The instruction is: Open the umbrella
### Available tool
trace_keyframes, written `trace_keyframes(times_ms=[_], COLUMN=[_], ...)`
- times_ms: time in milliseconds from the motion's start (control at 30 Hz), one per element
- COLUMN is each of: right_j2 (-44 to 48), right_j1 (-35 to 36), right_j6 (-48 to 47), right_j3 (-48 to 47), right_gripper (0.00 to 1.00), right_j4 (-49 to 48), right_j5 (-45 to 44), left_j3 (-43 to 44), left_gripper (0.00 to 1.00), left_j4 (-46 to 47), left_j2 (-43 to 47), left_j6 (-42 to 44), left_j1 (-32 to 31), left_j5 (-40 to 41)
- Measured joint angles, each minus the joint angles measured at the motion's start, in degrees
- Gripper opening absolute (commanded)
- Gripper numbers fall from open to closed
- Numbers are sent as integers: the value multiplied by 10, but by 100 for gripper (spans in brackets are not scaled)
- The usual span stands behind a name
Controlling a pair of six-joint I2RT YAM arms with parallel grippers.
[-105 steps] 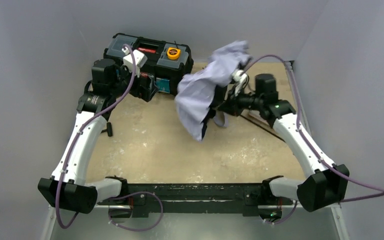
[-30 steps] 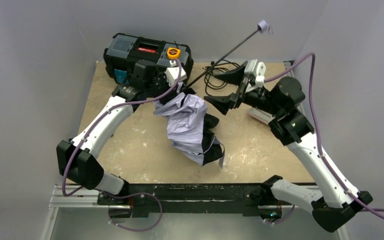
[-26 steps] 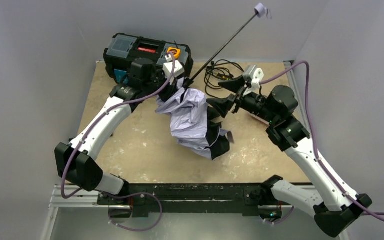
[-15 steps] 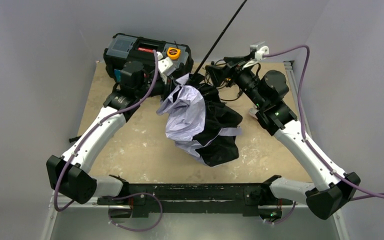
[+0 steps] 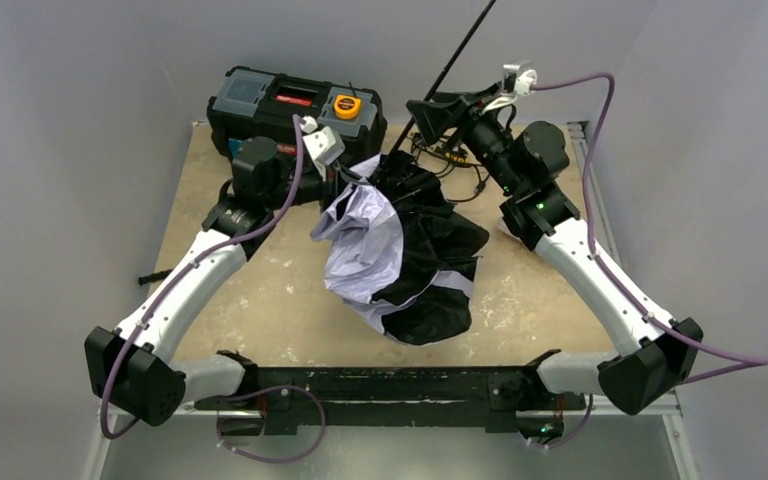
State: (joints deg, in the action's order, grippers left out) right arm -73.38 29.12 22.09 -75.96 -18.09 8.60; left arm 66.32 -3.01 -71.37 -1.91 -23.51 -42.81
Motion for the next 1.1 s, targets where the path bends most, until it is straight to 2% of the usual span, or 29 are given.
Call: trace_keyframes(times_ms=[33,100,133,167,233,267,367,400,600,767,833,933,1100], right_j2=[-5,-15,-19,-23,-26,-27,-28,-26,15,23,4,-15,-11], right_j1=[0,0,0,0,3,4,0,0,1,34,57,76,76], right_j6=[5,21,25,35,57,52,30,16,-120,-223,-246,-256,-255], right_j3=[0,-2,-4,-6,-11,-11,-8,-3,88,215,245,251,251], right_gripper=[38,2,0,0,0,0,0,0,0,0,0,0,0], right_j4=[0,-3,-5,-6,-5,-5,-3,-4,-5,-31,-33,-47,-66], right_j5=[2,16,19,30,54,63,93,103,184,212,212,210,201], left_j3=[-5,-16,-23,-28,-40,-42,-42,-42,-63,-70,-79,-110,-165], left_gripper=[0,0,1,17,59,73,94,98,100,100,96,93,92], left_j4=[3,5,4,3,3,-1,-49,-70,-144,-201,-220,-245,-262], left_j2=[6,19,26,31,42,47,74,87,172,184,178,173,144], left_j6=[1,10,14,18,32,43,71,80,138,242,291,382,505], left_j1=[-1,-4,-5,-6,-7,-8,-8,-1,117,117,96,24,-79], left_j5=[-1,2,2,4,11,13,34,39,29,-49,-58,-53,-33])
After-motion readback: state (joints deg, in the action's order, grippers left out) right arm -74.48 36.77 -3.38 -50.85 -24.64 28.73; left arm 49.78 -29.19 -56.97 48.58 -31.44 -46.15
